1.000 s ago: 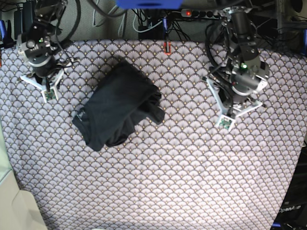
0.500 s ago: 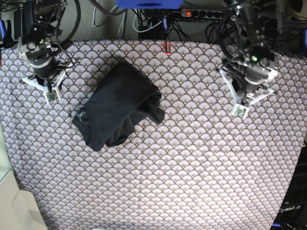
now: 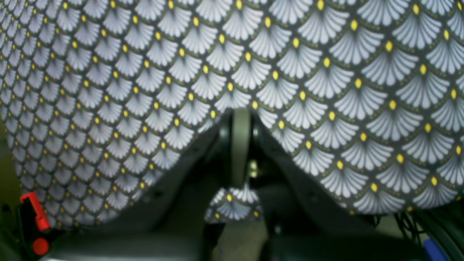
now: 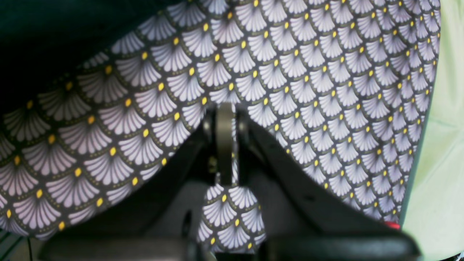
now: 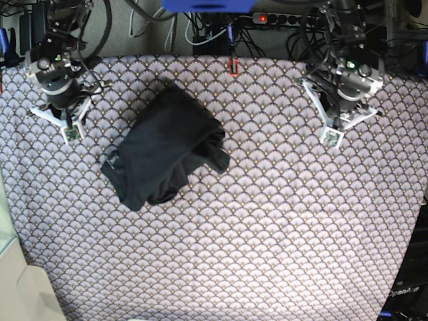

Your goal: Fold the T-shirt properly

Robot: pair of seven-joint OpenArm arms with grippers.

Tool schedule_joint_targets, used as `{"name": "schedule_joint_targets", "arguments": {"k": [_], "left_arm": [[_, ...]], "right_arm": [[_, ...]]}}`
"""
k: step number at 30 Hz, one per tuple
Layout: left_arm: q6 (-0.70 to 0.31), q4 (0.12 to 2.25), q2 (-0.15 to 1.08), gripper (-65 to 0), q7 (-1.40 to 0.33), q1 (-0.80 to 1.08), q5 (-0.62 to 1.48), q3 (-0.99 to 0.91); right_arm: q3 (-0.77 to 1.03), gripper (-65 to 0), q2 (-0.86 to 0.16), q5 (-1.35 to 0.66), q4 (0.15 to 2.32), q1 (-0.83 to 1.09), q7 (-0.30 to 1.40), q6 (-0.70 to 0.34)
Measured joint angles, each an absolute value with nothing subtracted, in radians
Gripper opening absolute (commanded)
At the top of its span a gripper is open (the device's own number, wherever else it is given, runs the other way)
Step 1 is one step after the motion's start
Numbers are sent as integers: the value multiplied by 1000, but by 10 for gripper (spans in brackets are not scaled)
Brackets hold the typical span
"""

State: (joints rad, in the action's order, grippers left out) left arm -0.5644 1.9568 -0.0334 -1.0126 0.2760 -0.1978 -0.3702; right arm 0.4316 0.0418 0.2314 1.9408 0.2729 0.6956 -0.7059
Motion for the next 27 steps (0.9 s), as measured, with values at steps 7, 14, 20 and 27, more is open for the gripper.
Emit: {"name": "schedule_joint_targets", "arguments": {"k": [7, 14, 20, 27], "left_arm": [[-569, 1859, -92, -650, -1008, 266, -194, -501], [-568, 1835, -91, -650, -1005, 267, -198, -509], [-569, 1916, -95, -650, -1006, 268, -202, -509], [-569, 1919, -97, -650, -1011, 298, -198, -509]], "right_arm": [[435, -650, 47, 232, 1941, 291, 697, -706], [437, -650, 47, 231, 1941, 289, 696, -706], [435, -650, 47, 231, 1941, 289, 695, -706], [435, -650, 47, 231, 1941, 286, 695, -706]]}}
